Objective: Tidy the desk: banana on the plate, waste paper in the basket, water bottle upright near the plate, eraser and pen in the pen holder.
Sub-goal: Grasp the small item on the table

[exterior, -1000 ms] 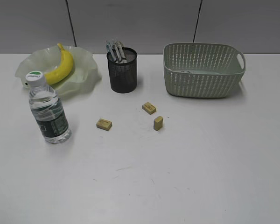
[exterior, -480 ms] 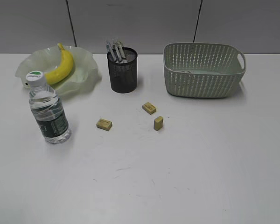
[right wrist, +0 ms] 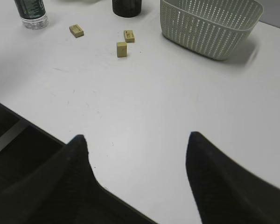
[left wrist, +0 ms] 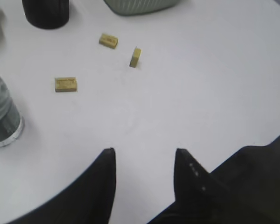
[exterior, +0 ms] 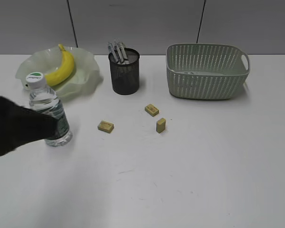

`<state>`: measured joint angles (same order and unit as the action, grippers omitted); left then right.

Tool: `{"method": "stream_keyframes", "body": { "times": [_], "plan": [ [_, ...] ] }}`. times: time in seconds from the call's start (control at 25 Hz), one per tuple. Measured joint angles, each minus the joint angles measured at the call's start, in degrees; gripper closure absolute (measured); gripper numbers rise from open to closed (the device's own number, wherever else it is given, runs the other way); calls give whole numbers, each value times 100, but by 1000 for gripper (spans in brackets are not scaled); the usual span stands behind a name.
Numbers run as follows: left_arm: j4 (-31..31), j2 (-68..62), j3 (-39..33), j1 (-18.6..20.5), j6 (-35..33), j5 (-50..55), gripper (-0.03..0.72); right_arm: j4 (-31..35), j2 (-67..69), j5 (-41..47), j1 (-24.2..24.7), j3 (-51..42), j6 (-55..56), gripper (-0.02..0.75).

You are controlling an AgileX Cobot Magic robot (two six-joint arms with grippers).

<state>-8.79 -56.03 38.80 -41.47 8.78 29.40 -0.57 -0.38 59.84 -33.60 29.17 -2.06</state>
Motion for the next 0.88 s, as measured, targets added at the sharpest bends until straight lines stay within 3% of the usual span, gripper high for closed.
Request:
{"method": "stream_keyframes", "body": {
  "times": [0.4, 0.88],
  "plan": [
    [-15, -3205, 2429, -15, -19, 26, 374, -5, 0, -11, 0, 0, 6, 218],
    [13, -5639, 5026, -60, -342, 1279, 303, -5, -2, -11, 0, 0, 6, 218]
  ]
}}
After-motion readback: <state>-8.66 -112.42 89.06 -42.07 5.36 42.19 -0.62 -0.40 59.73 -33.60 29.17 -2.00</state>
